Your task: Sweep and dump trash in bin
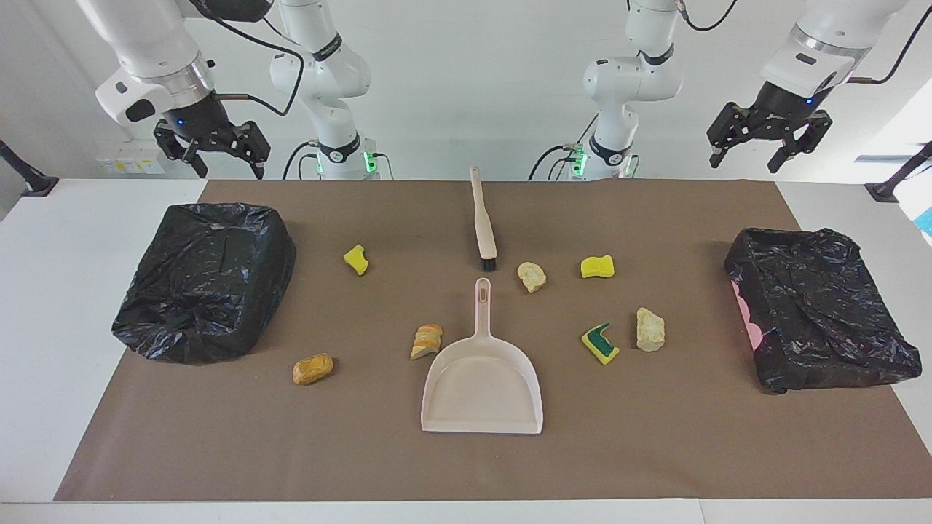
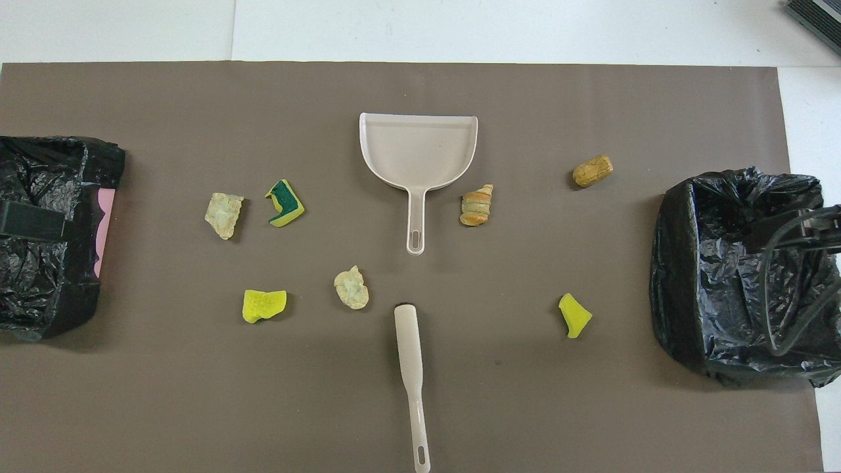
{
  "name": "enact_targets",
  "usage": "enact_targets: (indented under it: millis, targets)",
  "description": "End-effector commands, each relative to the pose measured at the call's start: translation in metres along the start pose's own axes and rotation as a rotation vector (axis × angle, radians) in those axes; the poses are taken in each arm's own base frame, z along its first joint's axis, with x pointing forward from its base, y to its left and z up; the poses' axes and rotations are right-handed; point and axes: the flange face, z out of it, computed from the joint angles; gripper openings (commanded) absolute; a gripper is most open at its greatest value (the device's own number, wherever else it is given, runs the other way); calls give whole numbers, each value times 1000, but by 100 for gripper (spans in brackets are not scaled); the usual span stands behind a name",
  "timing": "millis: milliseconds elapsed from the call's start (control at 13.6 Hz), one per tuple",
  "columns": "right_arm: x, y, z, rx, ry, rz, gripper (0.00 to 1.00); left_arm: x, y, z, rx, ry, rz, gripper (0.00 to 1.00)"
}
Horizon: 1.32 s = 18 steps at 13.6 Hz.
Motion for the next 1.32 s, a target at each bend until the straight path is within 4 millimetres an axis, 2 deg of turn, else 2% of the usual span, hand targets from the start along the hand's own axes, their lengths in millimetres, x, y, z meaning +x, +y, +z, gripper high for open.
enact_targets:
  millis: [0, 293, 513, 1246]
  targets:
    - [-5, -1, 1, 20, -2, 18, 100, -5, -1, -2, 13, 9, -1, 100]
    - [-5, -1, 1, 20, -2, 18, 100, -4, -1, -4, 13, 12, -6, 100]
    - [-5, -2, 1, 21, -2, 18, 100, -4, 8, -4, 7, 12, 6, 100]
    - [-5, -1, 1, 20, -2, 20, 100, -6, 0, -3, 7, 5, 1, 100]
